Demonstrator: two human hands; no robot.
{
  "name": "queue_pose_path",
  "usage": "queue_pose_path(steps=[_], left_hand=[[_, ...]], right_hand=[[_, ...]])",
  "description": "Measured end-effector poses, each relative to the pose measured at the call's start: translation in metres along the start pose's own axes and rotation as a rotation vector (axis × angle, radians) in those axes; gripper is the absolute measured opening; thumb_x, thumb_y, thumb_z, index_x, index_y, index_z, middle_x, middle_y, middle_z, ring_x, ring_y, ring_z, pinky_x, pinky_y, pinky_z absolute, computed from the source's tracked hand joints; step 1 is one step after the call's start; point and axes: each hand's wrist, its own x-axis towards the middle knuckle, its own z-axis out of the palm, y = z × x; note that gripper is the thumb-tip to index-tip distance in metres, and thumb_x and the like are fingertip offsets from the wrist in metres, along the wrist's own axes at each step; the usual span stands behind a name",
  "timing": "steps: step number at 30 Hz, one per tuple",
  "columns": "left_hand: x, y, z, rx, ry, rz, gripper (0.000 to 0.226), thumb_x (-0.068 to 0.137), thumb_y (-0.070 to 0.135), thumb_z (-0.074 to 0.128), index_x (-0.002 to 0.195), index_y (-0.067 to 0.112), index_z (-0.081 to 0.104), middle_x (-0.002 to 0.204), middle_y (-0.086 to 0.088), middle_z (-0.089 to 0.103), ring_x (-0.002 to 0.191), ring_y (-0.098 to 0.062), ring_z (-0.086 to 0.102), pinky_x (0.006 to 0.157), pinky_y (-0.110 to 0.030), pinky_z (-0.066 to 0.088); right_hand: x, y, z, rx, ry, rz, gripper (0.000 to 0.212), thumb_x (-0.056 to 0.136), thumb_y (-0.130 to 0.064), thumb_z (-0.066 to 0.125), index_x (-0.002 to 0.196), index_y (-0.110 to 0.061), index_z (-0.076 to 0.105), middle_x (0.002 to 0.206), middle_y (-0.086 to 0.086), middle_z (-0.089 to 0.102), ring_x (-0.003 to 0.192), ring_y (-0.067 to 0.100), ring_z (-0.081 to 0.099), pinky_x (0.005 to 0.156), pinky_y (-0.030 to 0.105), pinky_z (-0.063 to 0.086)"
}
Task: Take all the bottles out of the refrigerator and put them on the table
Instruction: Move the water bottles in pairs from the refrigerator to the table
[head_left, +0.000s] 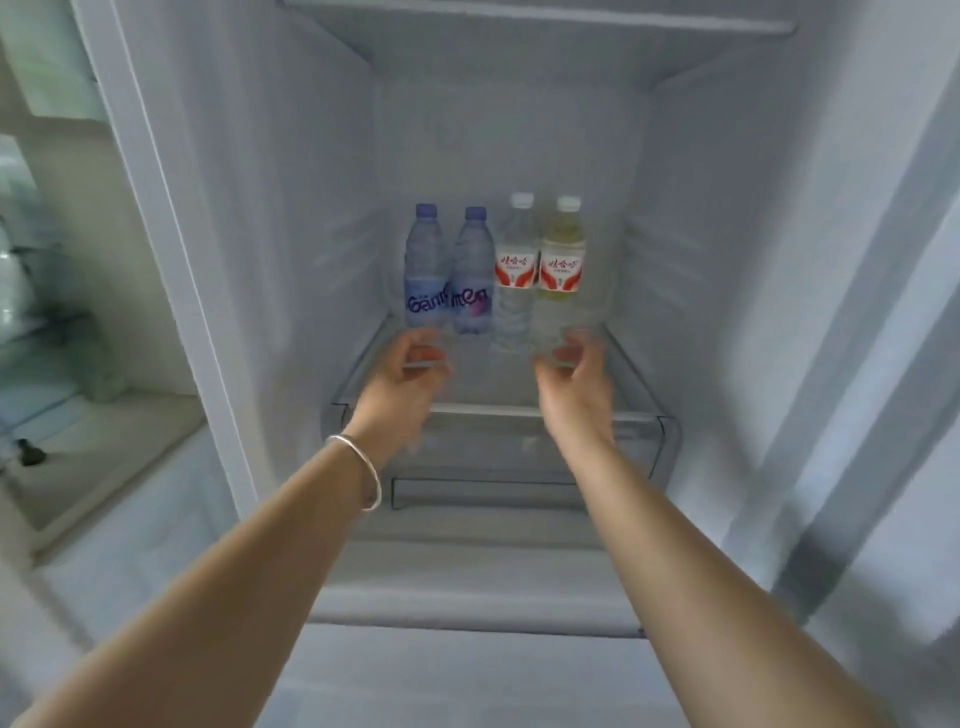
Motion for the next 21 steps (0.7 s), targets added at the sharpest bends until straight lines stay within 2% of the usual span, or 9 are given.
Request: queue_pose_path(steps=[2,3,5,8,11,13,16,19,21], left_hand=[[0.032,-0.003,0.012,-0.044,0.028,0.009,0.034,0.085,-0.006,0.055,0.11,0.018,0.054,0.085,0.006,0.058,0.068,-0.008,0.053,0.06,-0.016,0.042],[0.046,-0.004,0.019,-0.05,0.015,0.01,0.035,0.085,-0.006,0.056,0.112,0.016,0.054,0.085,0.006,0.058,0.066,-0.002,0.056,0.058,-0.012,0.042],[0.072,-0.005,0.03,-0.072,-0.025,0.009,0.04,0.077,0.004,0.068,0.113,0.014,0.054,0.087,0.005,0.059,0.061,0.008,0.058,0.059,-0.009,0.045],[0.108,-0.012,0.046,-0.063,-0.038,0.007,0.061,0.06,0.028,0.079,0.114,0.011,0.056,0.102,-0.009,0.065,0.089,-0.012,0.064,0.083,-0.025,0.052],[0.132,-0.016,0.067,-0.018,-0.023,-0.008,0.044,0.077,0.015,0.075,0.116,0.016,0.053,0.111,-0.006,0.057,0.103,-0.017,0.056,0.094,-0.033,0.046],[0.148,-0.018,0.079,-0.005,-0.011,0.009,0.046,0.082,0.014,0.071,0.123,0.012,0.051,0.114,-0.001,0.052,0.107,-0.013,0.052,0.097,-0.032,0.044],[0.169,-0.022,0.095,0.044,-0.075,0.079,0.045,0.081,0.02,0.072,0.12,0.016,0.05,0.117,0.003,0.053,0.113,-0.013,0.051,0.095,-0.022,0.045],[0.183,-0.029,0.108,0.038,-0.112,0.091,0.056,0.079,0.022,0.074,0.127,0.018,0.045,0.129,-0.001,0.051,0.111,-0.009,0.051,0.089,-0.015,0.044],[0.19,-0.031,0.115,-0.005,-0.098,0.079,0.055,0.08,0.021,0.073,0.126,0.019,0.043,0.128,-0.002,0.051,0.106,-0.007,0.053,0.083,-0.01,0.044]], right_hand=[[0.033,0.004,0.012,0.04,-0.003,0.013,0.048,0.087,-0.026,0.062,0.129,-0.012,0.045,0.115,0.004,0.056,0.091,0.014,0.052,0.061,0.0,0.035],[0.049,0.006,0.018,0.055,-0.004,0.015,0.051,0.085,-0.028,0.064,0.13,-0.012,0.045,0.114,0.004,0.054,0.094,0.016,0.054,0.067,0.002,0.038],[0.082,0.011,0.026,0.085,-0.009,0.006,0.061,0.077,-0.037,0.07,0.128,-0.016,0.045,0.114,0.0,0.051,0.106,0.02,0.055,0.088,0.026,0.047],[0.126,0.013,0.029,0.105,0.036,-0.016,0.062,0.068,-0.045,0.075,0.119,-0.025,0.046,0.107,-0.009,0.048,0.11,0.019,0.053,0.097,0.042,0.046],[0.155,0.017,0.034,0.061,0.102,-0.004,0.09,0.054,-0.059,0.072,0.13,-0.02,0.044,0.119,0.0,0.049,0.116,0.023,0.051,0.099,0.046,0.045],[0.167,0.024,0.038,0.036,0.125,0.0,0.104,0.047,-0.068,0.065,0.135,-0.02,0.039,0.132,0.005,0.046,0.122,0.023,0.048,0.102,0.047,0.043],[0.185,0.034,0.038,0.016,0.117,-0.008,0.099,0.058,-0.062,0.07,0.14,-0.021,0.033,0.138,0.005,0.043,0.127,0.023,0.043,0.104,0.046,0.04],[0.198,0.043,0.038,0.069,0.092,-0.018,0.09,0.066,-0.05,0.076,0.14,-0.02,0.034,0.128,0.002,0.051,0.115,0.017,0.053,0.099,0.041,0.046],[0.203,0.046,0.041,0.13,0.049,-0.038,0.078,0.068,-0.04,0.079,0.132,-0.02,0.04,0.113,-0.007,0.058,0.097,0.003,0.06,0.087,0.027,0.052]])
